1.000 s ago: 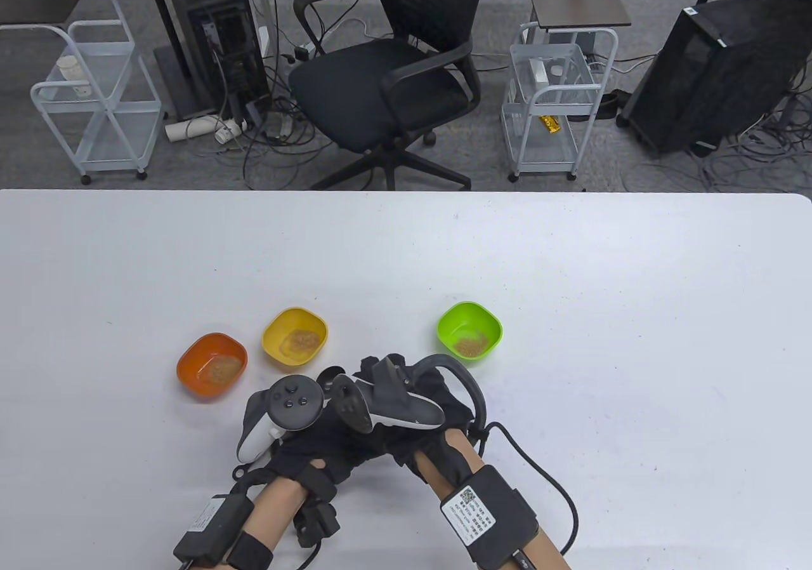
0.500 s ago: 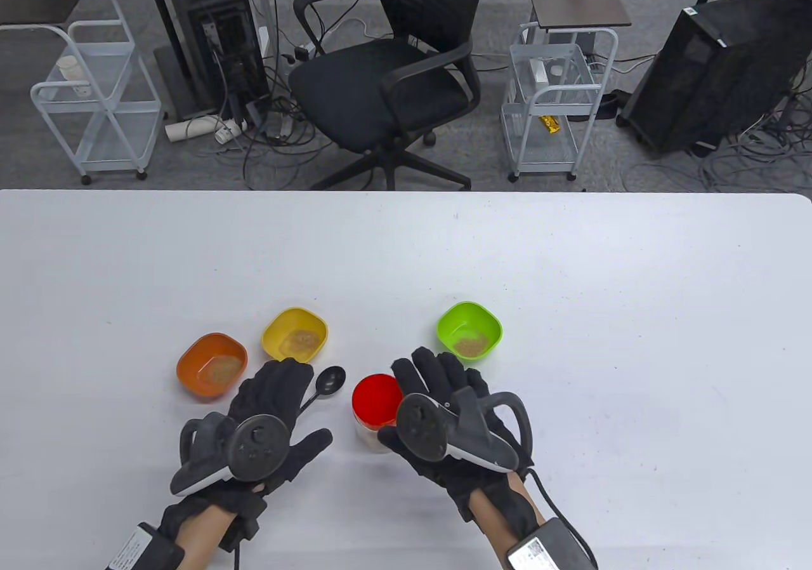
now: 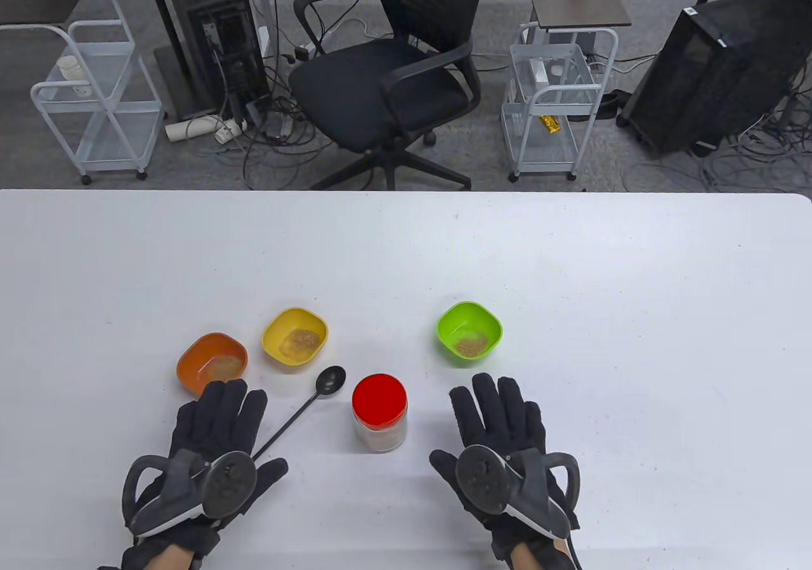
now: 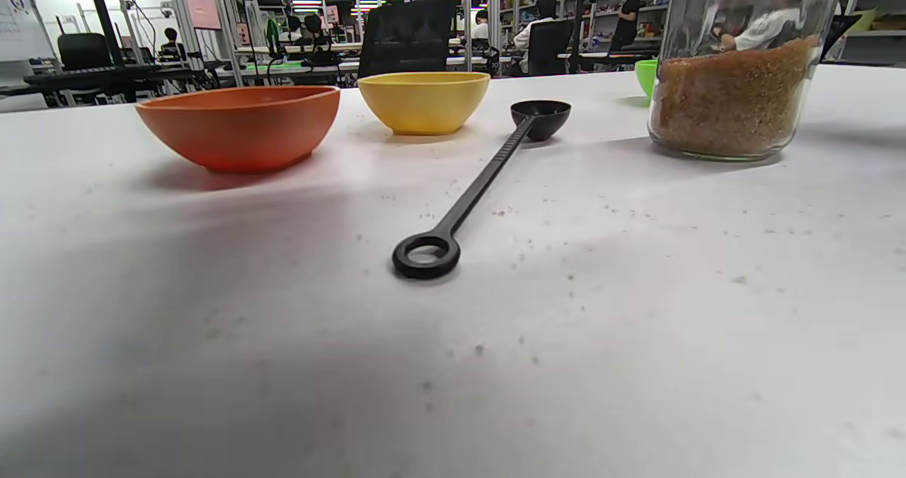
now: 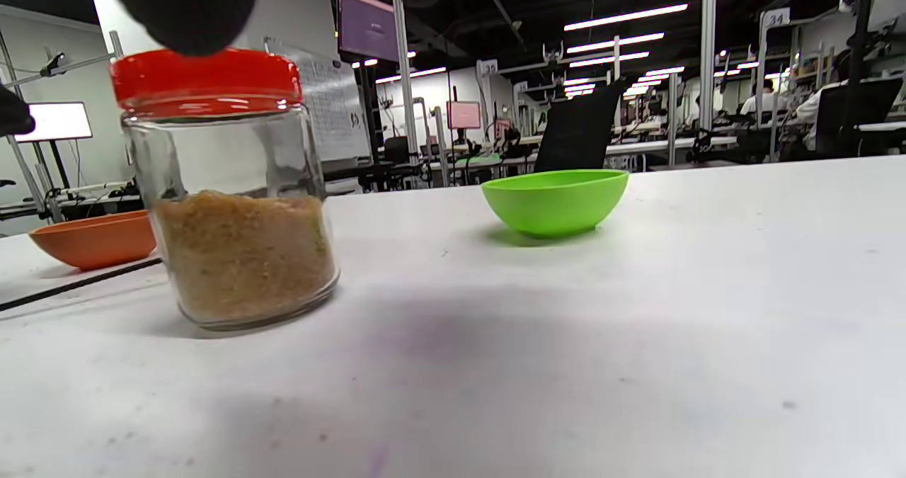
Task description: Scoop brown sugar granules from jar into dishes
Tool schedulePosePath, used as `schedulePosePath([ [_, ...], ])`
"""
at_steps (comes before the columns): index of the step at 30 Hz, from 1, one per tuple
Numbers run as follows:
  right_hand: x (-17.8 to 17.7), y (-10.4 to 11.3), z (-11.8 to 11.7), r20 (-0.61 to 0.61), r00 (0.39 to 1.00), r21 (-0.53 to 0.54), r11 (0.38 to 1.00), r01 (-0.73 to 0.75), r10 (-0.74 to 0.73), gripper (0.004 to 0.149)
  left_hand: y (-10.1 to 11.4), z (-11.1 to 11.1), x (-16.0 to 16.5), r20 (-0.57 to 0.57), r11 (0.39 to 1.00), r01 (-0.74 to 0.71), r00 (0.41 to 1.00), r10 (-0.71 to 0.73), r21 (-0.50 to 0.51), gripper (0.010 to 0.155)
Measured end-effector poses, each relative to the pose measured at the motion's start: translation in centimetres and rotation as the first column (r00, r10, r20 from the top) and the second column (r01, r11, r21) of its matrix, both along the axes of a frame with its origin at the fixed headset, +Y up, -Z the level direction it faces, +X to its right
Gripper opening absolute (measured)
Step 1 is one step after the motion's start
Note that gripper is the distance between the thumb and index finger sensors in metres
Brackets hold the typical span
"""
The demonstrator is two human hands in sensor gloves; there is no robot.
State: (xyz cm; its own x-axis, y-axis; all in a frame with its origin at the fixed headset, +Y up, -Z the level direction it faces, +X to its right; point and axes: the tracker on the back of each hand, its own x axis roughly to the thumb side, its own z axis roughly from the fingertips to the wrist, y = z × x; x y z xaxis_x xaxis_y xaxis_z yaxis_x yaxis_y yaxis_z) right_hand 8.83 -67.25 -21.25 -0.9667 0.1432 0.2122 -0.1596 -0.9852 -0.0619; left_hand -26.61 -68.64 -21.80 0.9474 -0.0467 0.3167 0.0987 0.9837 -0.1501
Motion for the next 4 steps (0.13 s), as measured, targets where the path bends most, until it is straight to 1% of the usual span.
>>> schedulePosePath([
  [4,-0.40,-0.64,-0.62,-0.016,0.999,-0.076,0.997,-0.033,0.032,0.084,-0.26,-0.27,0.29,0.001,0.999,0.028,1.000,-0.028,-0.017,0.097],
])
